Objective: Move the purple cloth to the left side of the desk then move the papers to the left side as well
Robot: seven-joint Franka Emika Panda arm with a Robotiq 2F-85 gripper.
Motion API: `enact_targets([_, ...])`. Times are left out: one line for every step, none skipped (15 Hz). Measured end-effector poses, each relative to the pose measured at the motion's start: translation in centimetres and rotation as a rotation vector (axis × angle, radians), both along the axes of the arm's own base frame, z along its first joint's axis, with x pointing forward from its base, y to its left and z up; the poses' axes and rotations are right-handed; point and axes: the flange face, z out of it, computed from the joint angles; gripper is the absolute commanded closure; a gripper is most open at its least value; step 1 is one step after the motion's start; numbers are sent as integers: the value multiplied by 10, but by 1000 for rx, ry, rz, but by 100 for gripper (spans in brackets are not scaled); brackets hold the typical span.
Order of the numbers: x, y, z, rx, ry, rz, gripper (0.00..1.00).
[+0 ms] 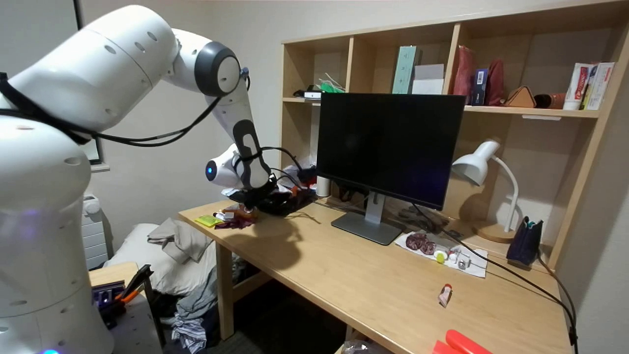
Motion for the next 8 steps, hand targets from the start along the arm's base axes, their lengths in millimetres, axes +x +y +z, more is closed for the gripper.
enact_targets([1, 4, -7, -2, 1, 3, 68])
enact_targets([2, 7, -15, -4, 3, 3, 66])
enact_targets([3, 8, -22, -6, 10, 0, 60])
enact_targets([5, 8, -28, -13, 18, -8, 55])
enact_targets([6, 7, -32, -26, 34, -22, 49])
enact_targets([7, 5, -34, -43, 61, -41, 42])
enact_targets([7, 4, -34, -60, 92, -60, 36])
enact_targets([7, 4, -32, -73, 128, -71, 29])
